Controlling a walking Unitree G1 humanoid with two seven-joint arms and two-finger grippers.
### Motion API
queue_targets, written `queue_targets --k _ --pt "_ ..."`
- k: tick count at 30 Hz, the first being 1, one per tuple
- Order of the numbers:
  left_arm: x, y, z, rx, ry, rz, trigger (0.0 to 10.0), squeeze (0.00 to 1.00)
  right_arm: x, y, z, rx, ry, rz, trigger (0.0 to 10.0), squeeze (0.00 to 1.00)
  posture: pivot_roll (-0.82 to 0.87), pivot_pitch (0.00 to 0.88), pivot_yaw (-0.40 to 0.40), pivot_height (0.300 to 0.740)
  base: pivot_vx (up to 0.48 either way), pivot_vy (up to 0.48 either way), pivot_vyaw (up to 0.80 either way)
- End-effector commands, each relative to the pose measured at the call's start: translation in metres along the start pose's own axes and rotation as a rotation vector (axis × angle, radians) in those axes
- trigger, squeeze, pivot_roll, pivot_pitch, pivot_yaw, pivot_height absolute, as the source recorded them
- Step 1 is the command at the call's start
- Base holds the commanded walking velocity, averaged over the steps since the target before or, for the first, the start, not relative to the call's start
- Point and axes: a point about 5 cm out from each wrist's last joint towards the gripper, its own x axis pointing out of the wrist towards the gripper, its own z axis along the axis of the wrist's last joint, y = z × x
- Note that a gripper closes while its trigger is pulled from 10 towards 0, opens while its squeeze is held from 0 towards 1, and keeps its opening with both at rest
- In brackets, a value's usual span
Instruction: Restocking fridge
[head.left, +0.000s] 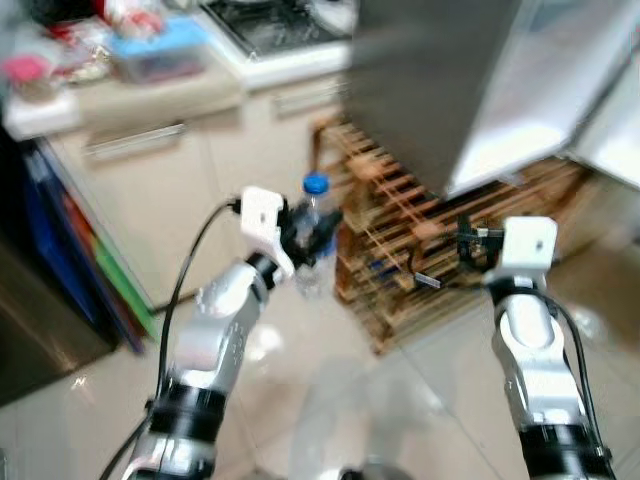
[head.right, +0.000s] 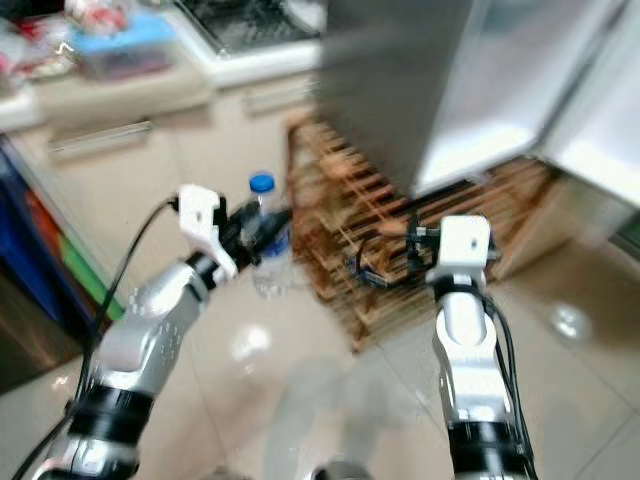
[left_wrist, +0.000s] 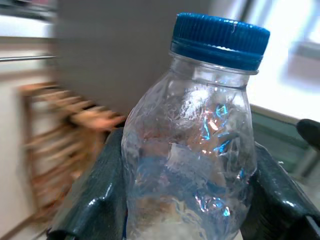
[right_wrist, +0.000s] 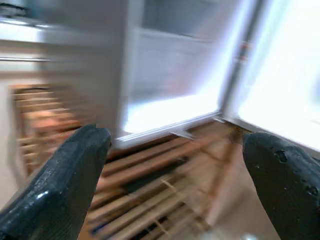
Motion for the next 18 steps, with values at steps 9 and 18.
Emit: queue_targets --k 9,18 --pt "-0.005 0.012 -0.004 -0.047 -0.018 0.108 10.0 0.00 -0.005 -0.004 -0.013 0.042 0.054 -0.020 10.0 0.22 -0.14 0.000 0.038 0.740 0.000 0.000 -0.73" --pt "0.000 0.005 -0.001 -0.009 -0.040 0.076 10.0 0.00 -0.007 -0.008 -0.017 0.041 0.062 -0.033 10.0 0.24 -0.15 0.000 0.045 0.740 0.000 0.000 -0.73"
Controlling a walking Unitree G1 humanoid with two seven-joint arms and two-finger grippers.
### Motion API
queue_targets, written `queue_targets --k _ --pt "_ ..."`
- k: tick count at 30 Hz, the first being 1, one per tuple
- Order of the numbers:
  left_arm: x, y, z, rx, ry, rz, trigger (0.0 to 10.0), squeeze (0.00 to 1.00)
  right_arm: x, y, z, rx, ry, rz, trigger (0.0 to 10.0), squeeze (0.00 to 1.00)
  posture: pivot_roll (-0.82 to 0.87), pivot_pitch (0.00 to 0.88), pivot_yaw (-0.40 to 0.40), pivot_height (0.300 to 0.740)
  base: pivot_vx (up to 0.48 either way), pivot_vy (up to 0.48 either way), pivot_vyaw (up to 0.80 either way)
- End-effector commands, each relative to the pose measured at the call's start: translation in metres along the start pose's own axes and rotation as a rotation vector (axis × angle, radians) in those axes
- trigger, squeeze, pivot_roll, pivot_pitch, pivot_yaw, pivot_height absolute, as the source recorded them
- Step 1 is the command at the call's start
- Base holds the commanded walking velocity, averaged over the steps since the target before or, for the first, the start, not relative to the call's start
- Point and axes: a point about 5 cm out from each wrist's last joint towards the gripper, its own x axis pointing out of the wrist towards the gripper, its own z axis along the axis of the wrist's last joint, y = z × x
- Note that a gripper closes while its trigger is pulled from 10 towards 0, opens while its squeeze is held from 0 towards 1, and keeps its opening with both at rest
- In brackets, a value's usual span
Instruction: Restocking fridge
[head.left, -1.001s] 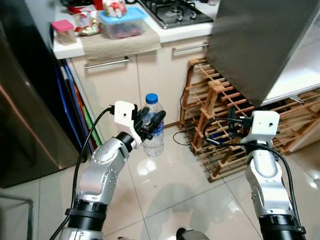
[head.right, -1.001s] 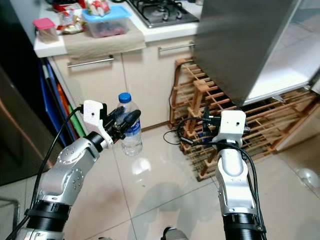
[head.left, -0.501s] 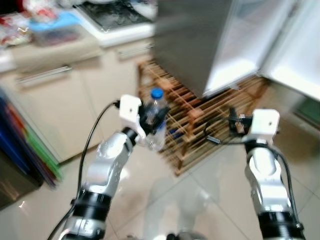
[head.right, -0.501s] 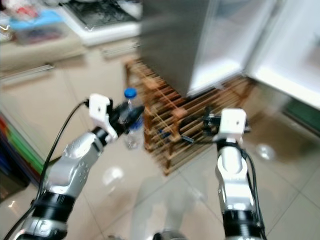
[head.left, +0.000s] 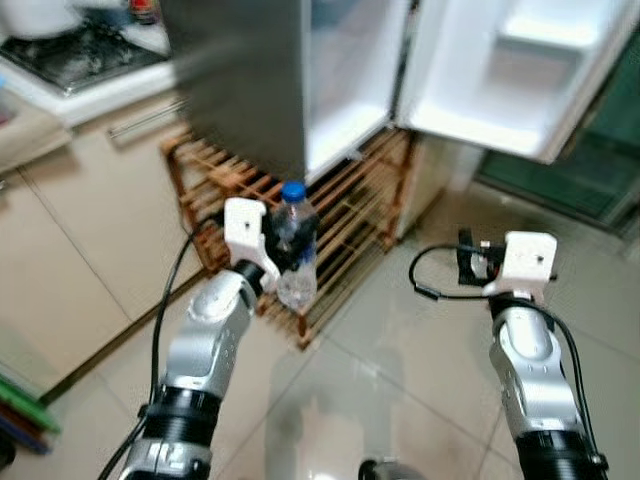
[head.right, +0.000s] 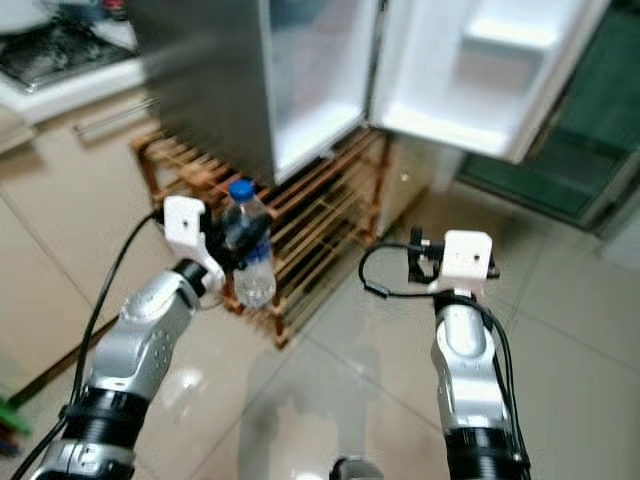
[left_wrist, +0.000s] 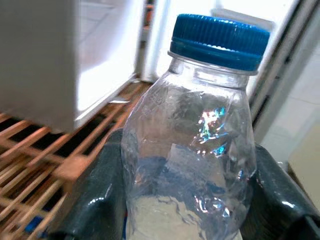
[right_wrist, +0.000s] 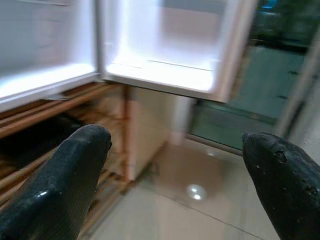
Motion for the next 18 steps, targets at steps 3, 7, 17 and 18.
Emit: queue_targets --k 3,7,17,18 --pt "0.007 -0.007 0.009 0.026 -0.044 -0.028 10.0 0.00 -0.001 0.000 -0.001 0.016 -0.003 -0.006 10.0 0.24 -0.16 0.000 0.047 0.740 0.000 0.000 -0.73" --pt "0.008 -0.007 0.010 0.000 -0.042 -0.034 10.0 0.00 -0.001 0.001 -0.001 0.017 -0.013 0.005 10.0 0.20 -0.16 0.000 0.048 0.740 0.000 0.000 0.00" --pt "0.014 -0.009 0.022 0.072 -0.110 0.001 10.0 0.00 0.001 0.007 0.005 -0.005 -0.045 0.037 10.0 0.20 -0.16 0.000 0.047 0.740 0.480 0.000 0.00" --pt "0.014 -0.009 0.022 0.070 -0.111 0.000 10.0 0.00 0.001 0.007 0.005 -0.005 -0.045 0.036 10.0 0.20 -0.16 0.000 0.047 0.740 0.480 0.000 0.00"
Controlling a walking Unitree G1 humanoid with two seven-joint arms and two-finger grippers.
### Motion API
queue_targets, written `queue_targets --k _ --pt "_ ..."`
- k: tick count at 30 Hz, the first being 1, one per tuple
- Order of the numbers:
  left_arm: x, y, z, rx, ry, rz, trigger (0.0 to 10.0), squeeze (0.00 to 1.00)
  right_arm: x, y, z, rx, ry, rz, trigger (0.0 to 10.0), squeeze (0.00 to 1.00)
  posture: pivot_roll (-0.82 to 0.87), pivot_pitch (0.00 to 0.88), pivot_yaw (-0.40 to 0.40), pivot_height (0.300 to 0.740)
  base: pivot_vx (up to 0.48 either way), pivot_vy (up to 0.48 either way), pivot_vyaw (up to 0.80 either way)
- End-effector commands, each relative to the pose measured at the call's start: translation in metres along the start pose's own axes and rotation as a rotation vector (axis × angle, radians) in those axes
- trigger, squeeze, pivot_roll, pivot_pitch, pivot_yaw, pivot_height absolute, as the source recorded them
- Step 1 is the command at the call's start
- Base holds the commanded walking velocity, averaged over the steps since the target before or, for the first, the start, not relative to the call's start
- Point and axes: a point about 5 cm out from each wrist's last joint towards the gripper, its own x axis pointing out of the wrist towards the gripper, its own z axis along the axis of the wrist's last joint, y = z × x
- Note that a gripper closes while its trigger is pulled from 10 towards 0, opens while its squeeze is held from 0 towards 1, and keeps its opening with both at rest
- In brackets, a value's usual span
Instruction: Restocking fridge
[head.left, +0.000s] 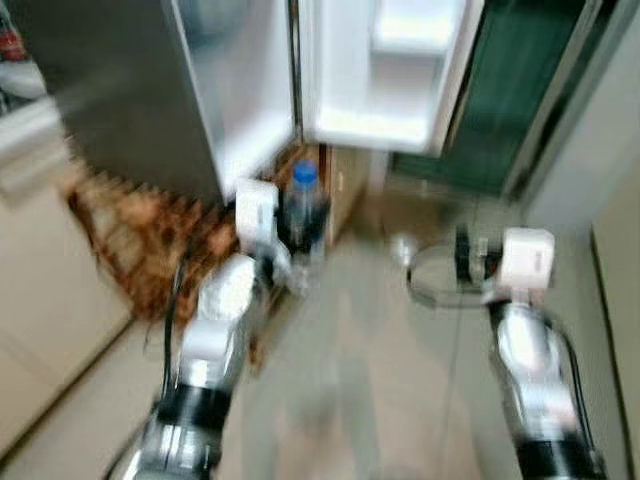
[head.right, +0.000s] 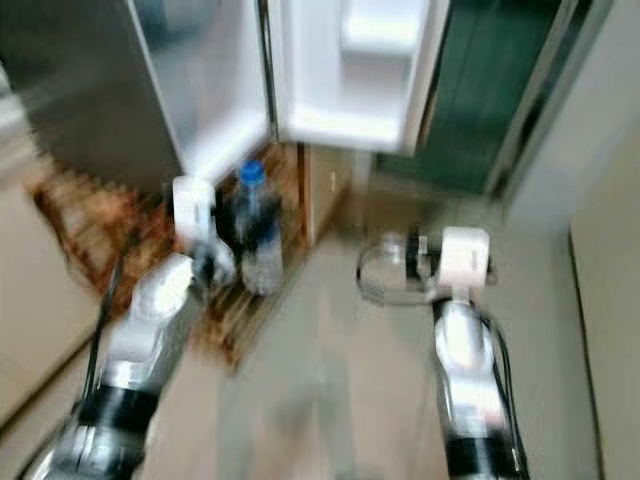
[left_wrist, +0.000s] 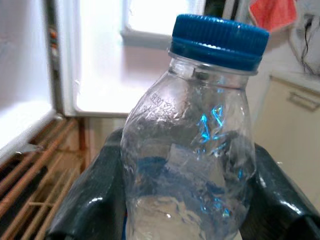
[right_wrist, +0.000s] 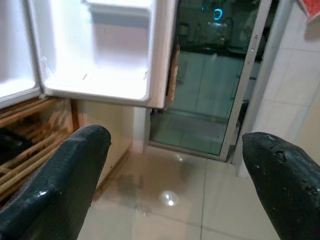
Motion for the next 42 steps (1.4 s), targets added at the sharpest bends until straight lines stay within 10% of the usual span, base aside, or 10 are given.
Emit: queue_targets --k 1,42 --pt "0.005 -0.003 0.009 0.013 -0.035 -0.014 10.0 0.00 0.000 0.001 0.000 0.000 0.000 0.002 10.0 0.20 -0.16 0.000 0.047 0.740 0.480 0.000 0.00" --pt "0.019 -0.020 0.023 0.005 -0.083 -0.118 10.0 0.00 0.005 0.002 0.005 -0.003 -0.036 0.006 10.0 0.20 -0.17 0.000 0.047 0.740 0.480 0.000 -0.10"
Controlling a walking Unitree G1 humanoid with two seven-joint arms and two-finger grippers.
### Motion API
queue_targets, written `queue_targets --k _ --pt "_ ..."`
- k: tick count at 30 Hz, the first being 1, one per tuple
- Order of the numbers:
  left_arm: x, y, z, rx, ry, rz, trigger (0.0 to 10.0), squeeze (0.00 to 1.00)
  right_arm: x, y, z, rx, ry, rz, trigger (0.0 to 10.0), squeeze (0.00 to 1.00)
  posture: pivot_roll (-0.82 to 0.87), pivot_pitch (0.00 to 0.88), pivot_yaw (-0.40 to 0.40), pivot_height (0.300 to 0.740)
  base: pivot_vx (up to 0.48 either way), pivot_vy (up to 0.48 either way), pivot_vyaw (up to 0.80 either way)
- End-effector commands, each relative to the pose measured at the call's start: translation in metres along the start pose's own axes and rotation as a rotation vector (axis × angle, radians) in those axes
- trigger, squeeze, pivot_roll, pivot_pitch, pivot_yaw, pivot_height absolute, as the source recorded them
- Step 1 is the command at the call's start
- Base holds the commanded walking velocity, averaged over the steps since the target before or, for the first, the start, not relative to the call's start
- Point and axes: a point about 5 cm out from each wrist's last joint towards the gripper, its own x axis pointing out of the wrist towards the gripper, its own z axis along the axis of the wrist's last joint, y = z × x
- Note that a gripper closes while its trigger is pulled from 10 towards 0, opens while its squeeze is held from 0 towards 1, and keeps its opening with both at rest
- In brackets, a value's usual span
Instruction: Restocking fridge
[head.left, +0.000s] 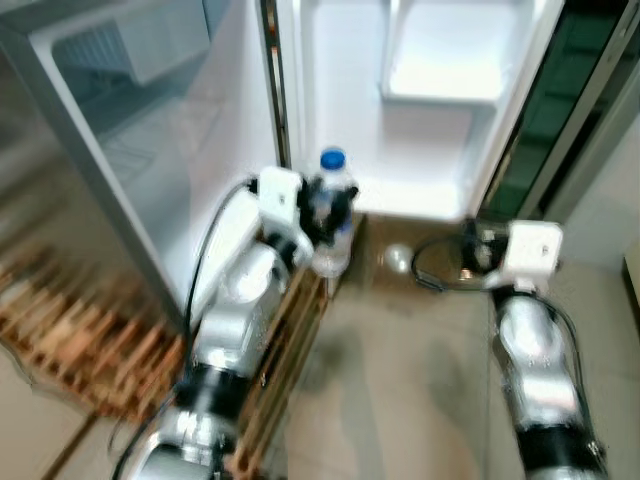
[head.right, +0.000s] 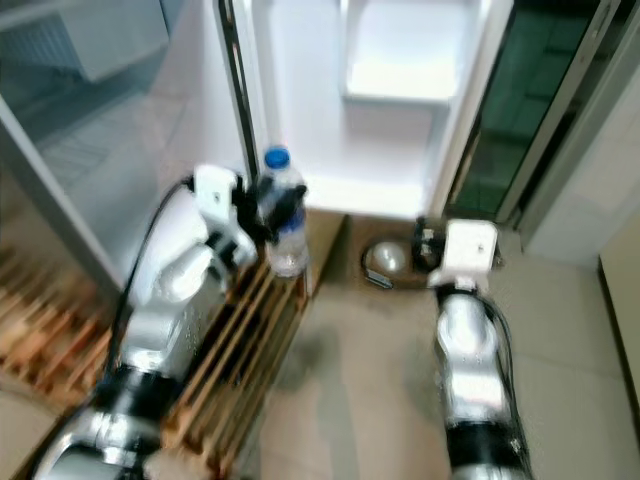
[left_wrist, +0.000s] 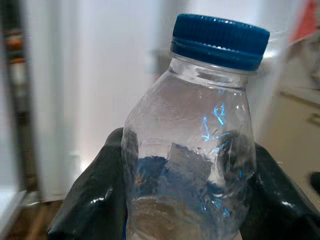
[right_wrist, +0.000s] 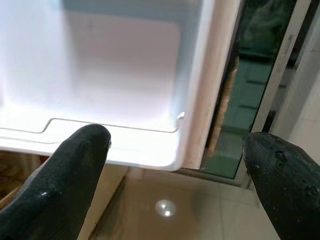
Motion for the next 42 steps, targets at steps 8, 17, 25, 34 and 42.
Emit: queue_targets --k 8,17,25,34,42 --pt "0.007 -0.005 0.016 0.011 -0.054 -0.029 10.0 0.00 0.002 -0.001 0.008 -0.011 -0.017 0.059 10.0 0.19 -0.17 0.000 0.048 0.740 0.480 0.000 0.00" --pt "0.011 -0.005 0.038 0.123 -0.104 -0.077 10.0 0.00 -0.006 0.027 0.013 -0.002 0.075 0.441 10.0 0.18 -0.17 0.000 0.042 0.740 0.265 0.000 0.00" --pt "0.021 -0.015 0.052 0.022 -0.161 -0.108 10.0 0.00 -0.011 0.036 0.017 0.040 0.087 0.459 10.0 0.19 -0.19 0.000 0.051 0.740 0.000 0.000 0.00" --pt "0.016 -0.043 0.051 -0.007 -0.103 -0.269 10.0 0.00 -0.024 0.022 0.017 0.068 0.098 0.354 10.0 0.18 -0.23 0.013 0.071 0.740 0.000 0.000 0.00" --pt "0.026 -0.059 0.057 -0.081 -0.126 -0.308 10.0 0.00 -0.032 0.025 0.019 0.095 0.124 0.401 10.0 0.19 -0.25 0.015 0.064 0.740 0.000 0.000 0.00"
